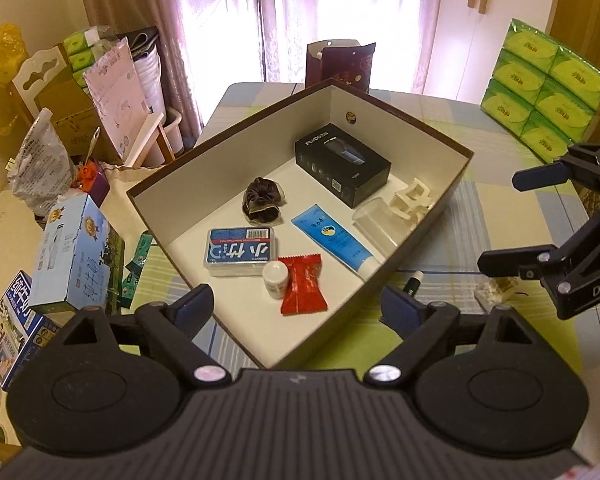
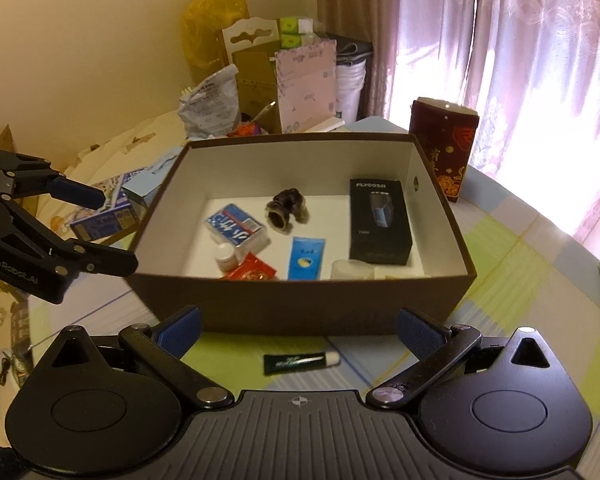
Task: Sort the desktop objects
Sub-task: 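Withdraw both tools from the box toward the lip gel and cotton swabs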
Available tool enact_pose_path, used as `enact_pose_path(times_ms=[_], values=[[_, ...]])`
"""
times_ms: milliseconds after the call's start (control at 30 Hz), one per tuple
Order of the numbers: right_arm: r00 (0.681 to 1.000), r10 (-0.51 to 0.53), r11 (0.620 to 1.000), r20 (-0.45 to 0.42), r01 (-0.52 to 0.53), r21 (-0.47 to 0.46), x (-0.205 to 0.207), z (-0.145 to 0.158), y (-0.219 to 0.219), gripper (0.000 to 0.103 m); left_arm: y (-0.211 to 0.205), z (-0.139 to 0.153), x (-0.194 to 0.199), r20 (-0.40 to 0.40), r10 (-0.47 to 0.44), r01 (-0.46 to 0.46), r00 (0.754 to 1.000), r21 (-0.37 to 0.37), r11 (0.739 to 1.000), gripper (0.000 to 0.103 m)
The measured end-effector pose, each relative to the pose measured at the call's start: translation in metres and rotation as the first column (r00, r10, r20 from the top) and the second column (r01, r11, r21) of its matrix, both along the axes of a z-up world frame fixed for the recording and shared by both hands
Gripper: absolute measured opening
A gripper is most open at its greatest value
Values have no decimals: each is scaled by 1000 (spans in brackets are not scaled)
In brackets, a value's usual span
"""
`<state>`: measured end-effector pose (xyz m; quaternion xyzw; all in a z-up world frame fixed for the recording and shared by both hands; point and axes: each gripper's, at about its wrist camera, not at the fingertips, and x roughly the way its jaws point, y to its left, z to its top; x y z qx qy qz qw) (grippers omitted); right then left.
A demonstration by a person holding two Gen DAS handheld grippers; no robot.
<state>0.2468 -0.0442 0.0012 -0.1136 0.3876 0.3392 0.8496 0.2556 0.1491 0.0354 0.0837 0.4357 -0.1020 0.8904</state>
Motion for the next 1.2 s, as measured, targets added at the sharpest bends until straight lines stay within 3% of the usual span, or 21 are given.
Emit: enact_pose_path(times_ms=[533, 867, 1200], values=[[999, -46, 998, -20, 47, 33, -70, -6, -37, 101, -21, 4, -73, 36, 53, -52, 998, -28, 998, 89], [997, -63, 997, -39, 65, 34, -100, -15, -53, 101, -30, -23, -109, -21, 101, -102, 995, -43, 994, 89], [988, -138, 990, -72, 139, 11, -122, -34, -71, 101, -46, -46, -135, -61, 90, -93, 994, -47, 995, 89]])
